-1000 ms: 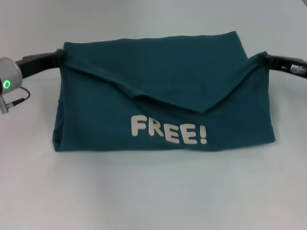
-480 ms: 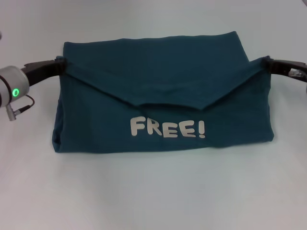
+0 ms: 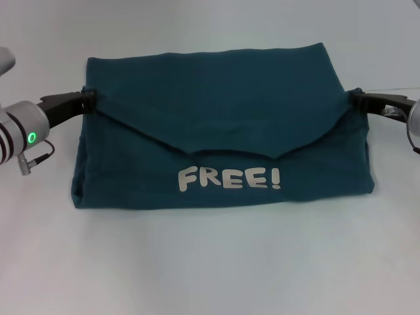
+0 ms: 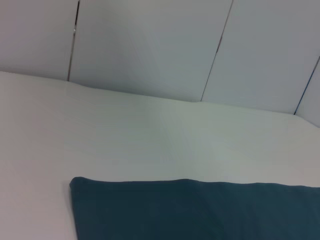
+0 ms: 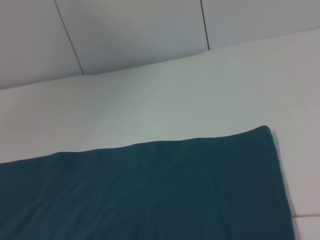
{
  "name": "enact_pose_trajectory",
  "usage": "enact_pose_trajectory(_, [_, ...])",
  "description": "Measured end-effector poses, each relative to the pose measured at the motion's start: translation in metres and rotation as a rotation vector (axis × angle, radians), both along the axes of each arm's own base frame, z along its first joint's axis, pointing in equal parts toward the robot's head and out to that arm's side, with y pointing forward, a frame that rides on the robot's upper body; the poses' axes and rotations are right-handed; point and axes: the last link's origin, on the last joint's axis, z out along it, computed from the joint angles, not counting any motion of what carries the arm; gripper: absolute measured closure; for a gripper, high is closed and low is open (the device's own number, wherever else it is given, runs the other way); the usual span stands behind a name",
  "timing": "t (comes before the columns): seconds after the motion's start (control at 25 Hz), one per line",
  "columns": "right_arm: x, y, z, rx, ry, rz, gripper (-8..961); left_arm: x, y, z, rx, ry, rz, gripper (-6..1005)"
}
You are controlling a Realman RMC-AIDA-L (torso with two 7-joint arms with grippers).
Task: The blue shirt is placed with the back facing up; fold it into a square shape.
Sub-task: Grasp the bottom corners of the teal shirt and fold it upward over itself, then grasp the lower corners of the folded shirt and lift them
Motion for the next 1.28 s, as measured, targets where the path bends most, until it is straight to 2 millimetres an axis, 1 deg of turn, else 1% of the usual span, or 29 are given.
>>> enact_pose_trajectory(0.24, [0.001,-0.002,-0.002,-0.004,-0.001,-0.001,861,-0.002,-0.002,-0.002,-0.006,0.0,0.004,963])
enact_pose_trajectory(0.44, [0.004,-0.002,-0.01,0.006,-0.037,-0.032,821,0.001,-0.004,-0.009,-0.023,0.002,-0.008,963])
enact_pose_trajectory(0.56, [0.002,-0.002,-0.017,-0.009,-0.082,-0.031,797,0.003,-0.006,-0.014,-0.032,0.016,-0.013,963])
enact_pose_trajectory(0.76, [-0.002,-0.002,-0.023,-0.034,-0.11,-0.008,757,0.002,-0.007,-0.017,-0.047,0.06,-0.024,788])
enact_pose_trajectory(0.84, [-0.002,-0.002,-0.022,-0.032,-0.113,-0.007,741,-0.002,-0.008,-0.014,-0.033,0.071,-0.013,743])
enact_pose_trajectory(0.96, [-0.003,-0.001,-0.019,-0.027,-0.119,0.002,663,-0.01,-0.008,-0.006,-0.002,0.082,0.007,677])
enact_pose_trajectory(1.16, [-0.005,-0.001,-0.007,-0.003,-0.097,0.034,534,-0.024,-0.013,0.015,0.048,0.051,0.047,565])
enact_pose_trajectory(1.2, [-0.005,-0.002,-0.004,0.006,-0.08,0.04,492,-0.026,-0.015,0.018,0.049,0.035,0.048,543])
enact_pose_trajectory(1.28, [-0.005,-0.005,0.003,0.028,-0.038,0.056,408,-0.029,-0.02,0.026,0.043,0.009,0.041,462])
